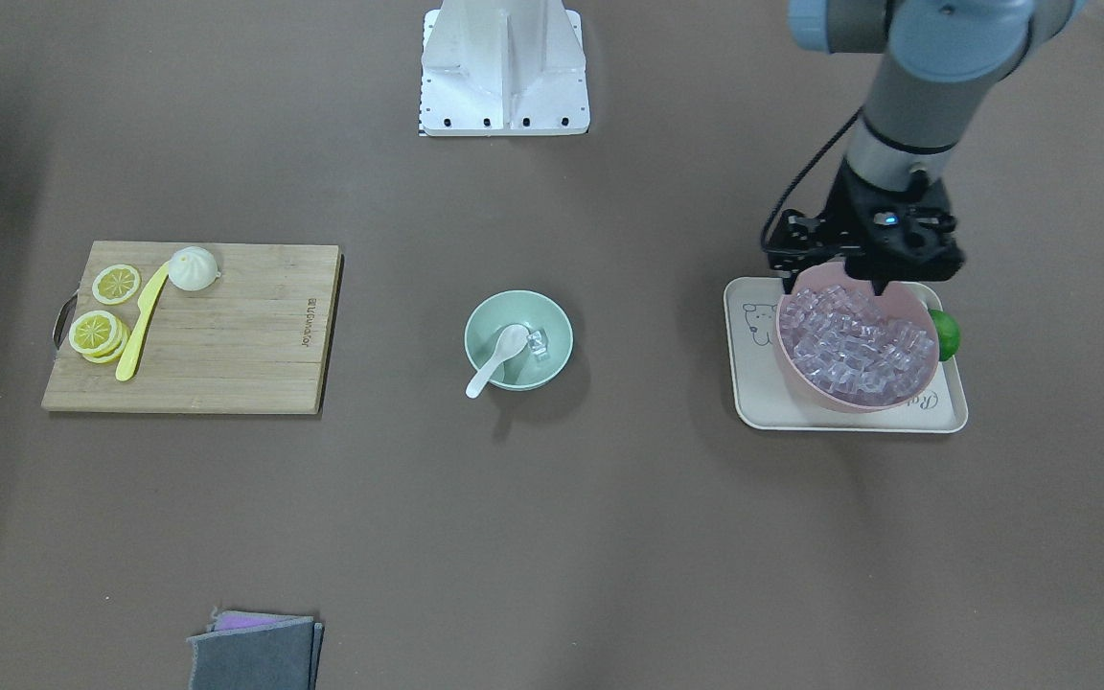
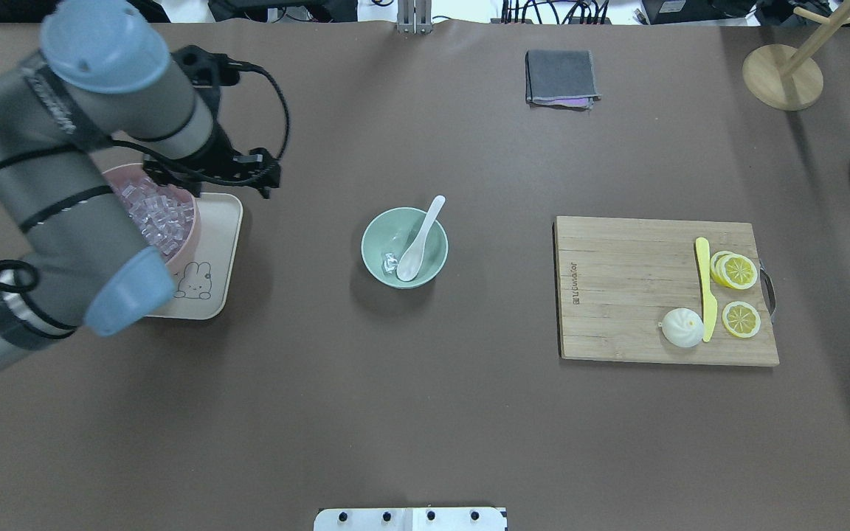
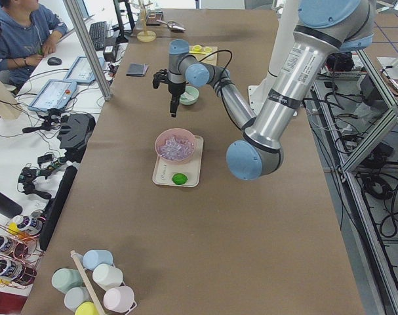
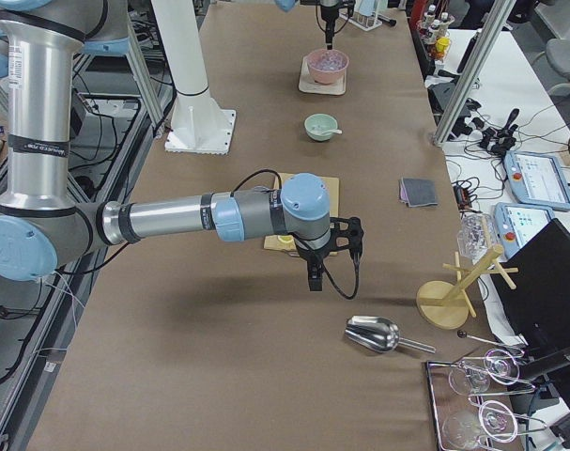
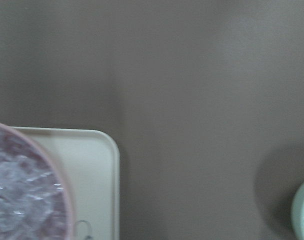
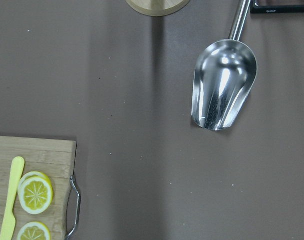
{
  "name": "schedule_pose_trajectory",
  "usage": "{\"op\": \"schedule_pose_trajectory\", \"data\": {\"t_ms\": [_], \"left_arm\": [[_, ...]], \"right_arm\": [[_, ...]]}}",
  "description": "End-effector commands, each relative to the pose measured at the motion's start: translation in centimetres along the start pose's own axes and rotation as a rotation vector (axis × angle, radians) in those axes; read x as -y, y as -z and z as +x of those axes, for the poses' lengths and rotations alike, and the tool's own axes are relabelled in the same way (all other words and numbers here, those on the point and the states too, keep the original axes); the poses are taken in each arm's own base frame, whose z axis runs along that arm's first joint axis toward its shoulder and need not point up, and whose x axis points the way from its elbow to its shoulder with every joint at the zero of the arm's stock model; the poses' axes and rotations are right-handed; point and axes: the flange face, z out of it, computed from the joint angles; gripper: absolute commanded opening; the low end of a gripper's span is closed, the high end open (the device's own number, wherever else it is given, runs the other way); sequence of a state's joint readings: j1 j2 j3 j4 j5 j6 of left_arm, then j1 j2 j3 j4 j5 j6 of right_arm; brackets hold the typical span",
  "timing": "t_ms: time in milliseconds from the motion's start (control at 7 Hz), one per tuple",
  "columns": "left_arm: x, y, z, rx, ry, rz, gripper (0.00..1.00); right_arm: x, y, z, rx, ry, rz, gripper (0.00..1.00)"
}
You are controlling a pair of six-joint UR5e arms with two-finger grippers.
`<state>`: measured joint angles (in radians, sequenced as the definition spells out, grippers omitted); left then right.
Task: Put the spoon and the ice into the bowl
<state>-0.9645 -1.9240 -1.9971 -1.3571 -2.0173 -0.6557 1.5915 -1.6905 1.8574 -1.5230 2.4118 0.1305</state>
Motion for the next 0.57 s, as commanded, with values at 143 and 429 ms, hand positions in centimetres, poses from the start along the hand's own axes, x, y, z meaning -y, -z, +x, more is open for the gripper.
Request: {"op": "schedule_pose_trajectory", "data": {"t_ms": [143, 429], "left_arm": [[-5.2, 2.7, -25.0, -0.002, -0.219, -0.065, 0.98], [-10.4, 2.5, -33.8, -0.016, -0.211, -0.098, 0.98]], "right_arm": [[-0.1, 1.1, 1.2, -0.035, 0.026, -0.008, 1.00], [-0.2, 0.7, 1.6, -0.039, 0.049, -0.018, 1.00]]}}
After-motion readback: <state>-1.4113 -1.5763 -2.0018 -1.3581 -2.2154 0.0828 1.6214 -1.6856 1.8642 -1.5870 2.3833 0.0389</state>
